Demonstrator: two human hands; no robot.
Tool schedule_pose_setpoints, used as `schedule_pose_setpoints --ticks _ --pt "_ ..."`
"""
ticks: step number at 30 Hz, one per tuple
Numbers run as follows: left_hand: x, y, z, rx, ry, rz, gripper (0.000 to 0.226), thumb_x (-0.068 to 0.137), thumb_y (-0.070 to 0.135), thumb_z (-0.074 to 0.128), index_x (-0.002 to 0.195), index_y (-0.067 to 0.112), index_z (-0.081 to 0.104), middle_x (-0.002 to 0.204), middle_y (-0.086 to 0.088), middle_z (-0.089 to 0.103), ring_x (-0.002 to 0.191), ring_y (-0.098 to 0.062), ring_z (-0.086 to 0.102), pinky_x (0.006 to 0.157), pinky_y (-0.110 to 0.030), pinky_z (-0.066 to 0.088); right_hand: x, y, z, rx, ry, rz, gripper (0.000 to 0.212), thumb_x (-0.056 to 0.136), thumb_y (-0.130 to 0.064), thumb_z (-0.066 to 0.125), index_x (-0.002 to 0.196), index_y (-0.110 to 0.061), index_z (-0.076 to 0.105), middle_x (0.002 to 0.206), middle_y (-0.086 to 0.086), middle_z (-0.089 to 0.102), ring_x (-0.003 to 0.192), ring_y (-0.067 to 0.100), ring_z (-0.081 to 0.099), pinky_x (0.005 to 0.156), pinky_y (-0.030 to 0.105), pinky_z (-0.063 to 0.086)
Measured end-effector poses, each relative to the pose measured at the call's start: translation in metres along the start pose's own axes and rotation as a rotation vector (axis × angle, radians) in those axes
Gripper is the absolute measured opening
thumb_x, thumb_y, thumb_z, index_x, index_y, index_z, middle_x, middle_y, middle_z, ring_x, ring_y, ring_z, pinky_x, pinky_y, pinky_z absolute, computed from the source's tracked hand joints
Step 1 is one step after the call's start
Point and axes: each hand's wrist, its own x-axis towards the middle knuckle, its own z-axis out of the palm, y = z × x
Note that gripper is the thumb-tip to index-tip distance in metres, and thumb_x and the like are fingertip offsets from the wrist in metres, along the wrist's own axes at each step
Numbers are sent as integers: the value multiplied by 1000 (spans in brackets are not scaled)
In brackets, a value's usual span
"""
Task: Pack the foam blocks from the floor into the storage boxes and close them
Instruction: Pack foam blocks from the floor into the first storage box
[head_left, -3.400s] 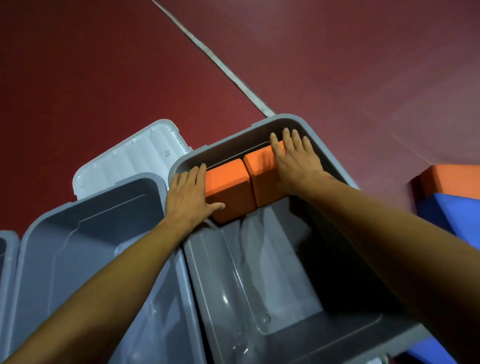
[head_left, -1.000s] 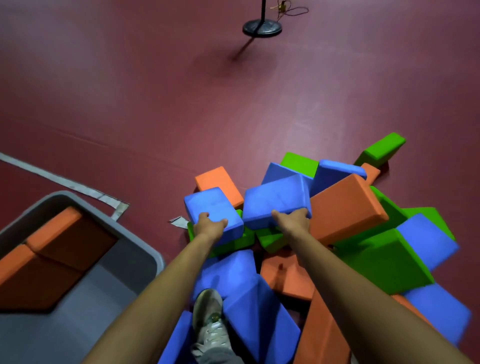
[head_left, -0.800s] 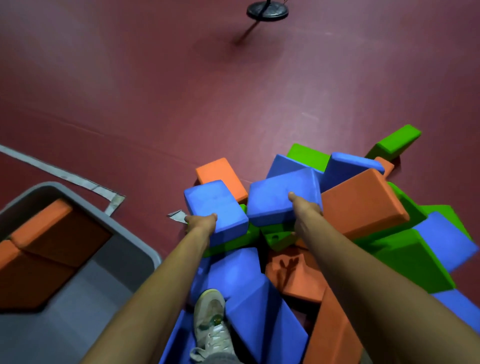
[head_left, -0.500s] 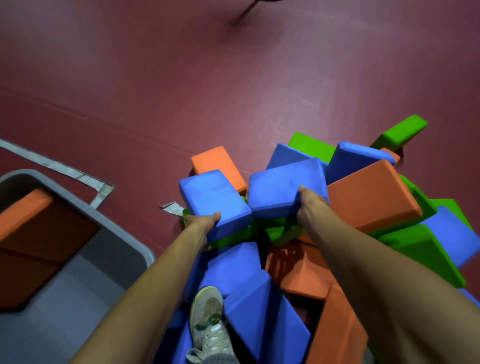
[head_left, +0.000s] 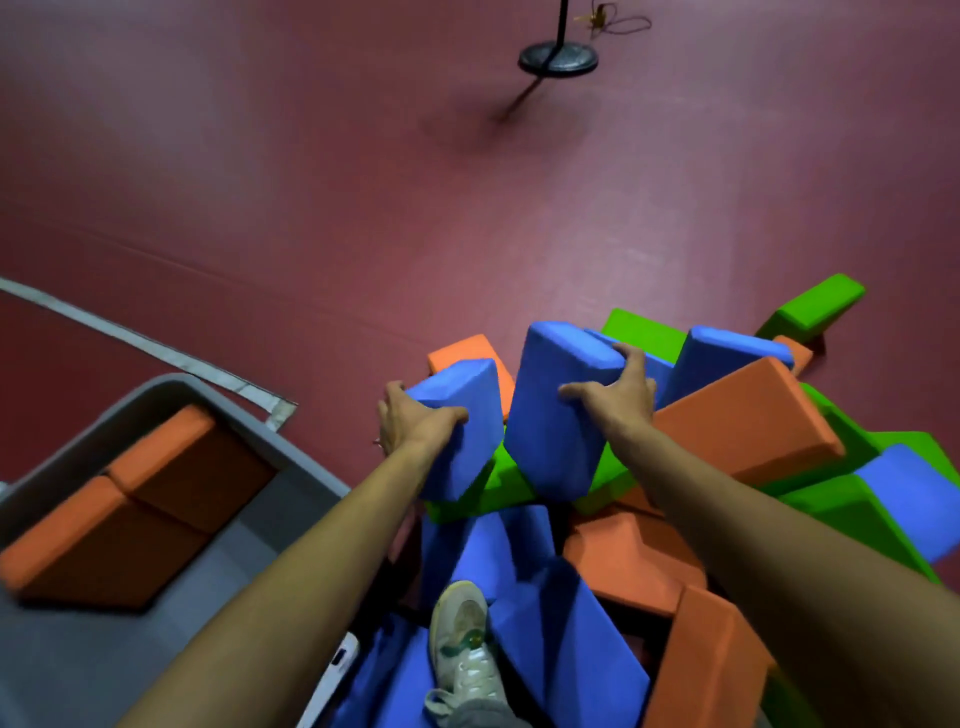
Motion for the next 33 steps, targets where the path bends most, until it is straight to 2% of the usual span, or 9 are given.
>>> schedule_pose_setpoints --ticks 4,8,12,17,20,23,26,30,33 --pt "-26 30 -72 32 39 161 84 60 35 84 131 17 43 129 -8 58 117 -34 58 96 -43 50 -32 -51 -18 -163 -170 -289 84 63 -23 89 135 -30 46 122 15 49 97 23 46 86 26 38" --pt "-64 50 -148 283 122 394 75 64 38 81 128 21 46 126 -6 58 116 -37 53 98 -44 43 -81 -116 -24 -273 -269 -504 86 66 -18 85 142 -30 45 121 12 38 111 32 50 102 32 41" --pt "-96 49 -220 507 212 549 73 68 35 74 133 26 43 124 -5 56 108 -36 50 94 -44 40 -132 -173 -16 -348 -323 -708 89 65 -17 83 143 -32 43 117 8 29 109 37 49 103 42 46" --pt "-116 10 -297 586 367 508 79 73 50 70 144 33 40 121 -10 52 113 -35 48 100 -45 36 -190 -213 14 -374 -427 -836 82 72 -19 77 141 -28 35 117 12 30 103 42 47 99 50 47" --pt "-127 -24 -330 579 430 414 80 73 52 70 144 41 36 126 -6 43 122 -34 39 109 -65 24 -227 -226 40 -373 -443 -891 80 71 -23 75 138 -26 33 114 10 28 101 41 47 95 51 48" --pt "-131 -57 -352 568 441 353 82 74 48 72 145 43 32 136 -2 36 126 -35 34 105 -78 19 -257 -238 69 -451 -531 -931 83 70 -25 78 140 -25 34 115 9 25 103 41 46 96 53 48" --pt "-122 -84 -370 594 463 329 83 77 49 72 148 44 29 140 3 36 125 -34 34 103 -77 24 -269 -250 99 -491 -598 -943 78 71 -19 80 136 -22 38 117 11 28 100 39 48 93 52 51" --pt "-106 -123 -380 619 459 280 87 79 55 71 151 43 24 143 3 37 126 -35 37 103 -68 32 -271 -247 140 -539 -679 -987 87 69 -11 82 143 -23 38 121 14 39 102 37 49 83 38 45" --pt "-91 -151 -377 614 449 250 90 79 57 71 153 41 23 144 3 37 129 -35 36 105 -64 31 -266 -237 174 -586 -722 -1027 95 65 -8 82 147 -25 38 127 21 51 108 41 53 86 43 47"
